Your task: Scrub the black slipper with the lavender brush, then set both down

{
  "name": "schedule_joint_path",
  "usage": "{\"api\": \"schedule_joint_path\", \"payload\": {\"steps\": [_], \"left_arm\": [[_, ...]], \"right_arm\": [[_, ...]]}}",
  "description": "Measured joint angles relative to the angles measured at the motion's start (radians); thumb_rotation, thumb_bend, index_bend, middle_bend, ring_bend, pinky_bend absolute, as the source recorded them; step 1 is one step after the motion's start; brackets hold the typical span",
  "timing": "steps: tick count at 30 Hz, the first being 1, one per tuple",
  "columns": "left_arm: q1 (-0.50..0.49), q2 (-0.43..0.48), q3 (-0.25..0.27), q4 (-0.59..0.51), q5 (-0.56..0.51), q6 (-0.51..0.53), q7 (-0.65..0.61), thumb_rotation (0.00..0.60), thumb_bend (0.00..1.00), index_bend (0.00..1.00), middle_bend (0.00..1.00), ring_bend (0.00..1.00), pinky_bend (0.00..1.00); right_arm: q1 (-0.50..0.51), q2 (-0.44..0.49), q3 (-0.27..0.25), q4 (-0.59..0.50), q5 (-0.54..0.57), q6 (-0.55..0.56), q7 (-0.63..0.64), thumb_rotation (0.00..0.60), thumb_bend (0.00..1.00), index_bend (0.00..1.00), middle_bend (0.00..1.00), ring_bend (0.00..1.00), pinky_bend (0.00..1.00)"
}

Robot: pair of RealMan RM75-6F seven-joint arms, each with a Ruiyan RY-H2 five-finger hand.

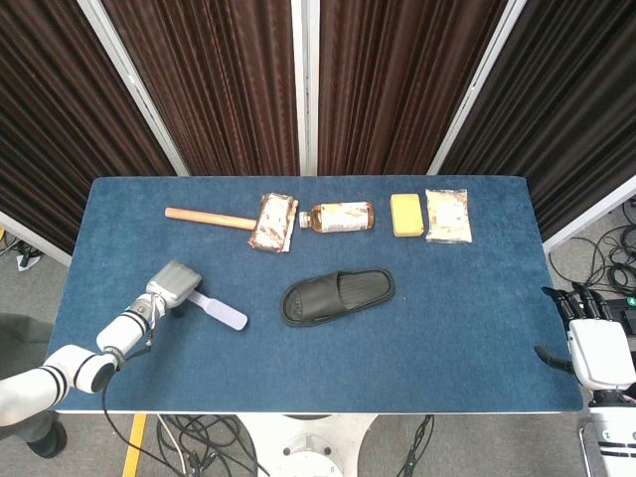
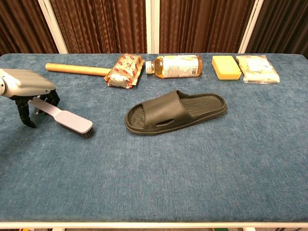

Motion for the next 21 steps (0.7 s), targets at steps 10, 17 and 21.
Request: {"api": "schedule_joint_path", "payload": {"steps": [10, 17, 21], "left_arm": [[-0.011, -0.012, 0.011, 0.017, -0.008, -0.008, -0.014, 0.600, 0.03, 0.68, 0.74, 0.59, 0.59], [-0.021, -0.014, 0.014, 0.019, -0.020, -0.019, -0.017, 0.600, 0.21, 0.77, 0.86, 0.73, 0.73], [-0.029, -0.006, 0.016, 0.015, -0.029, -0.039, -0.023, 0.600, 0.32, 0.79, 0.89, 0.76, 0.77]], "right_arm": [[-0.004, 0.000, -0.002, -0.001, 0.002, 0.003, 0.011, 0.600, 0.03, 0.16, 0.23, 0.07, 0.11], [-0.005, -0.002, -0.005, 0.003, 0.003, -0.002, 0.017, 0.600, 0.03, 0.16, 0.23, 0.07, 0.11], [-0.006, -0.003, -0.006, 0.005, 0.005, -0.004, 0.024, 0.600, 0.03, 0.16, 0.24, 0.07, 0.11]]}}
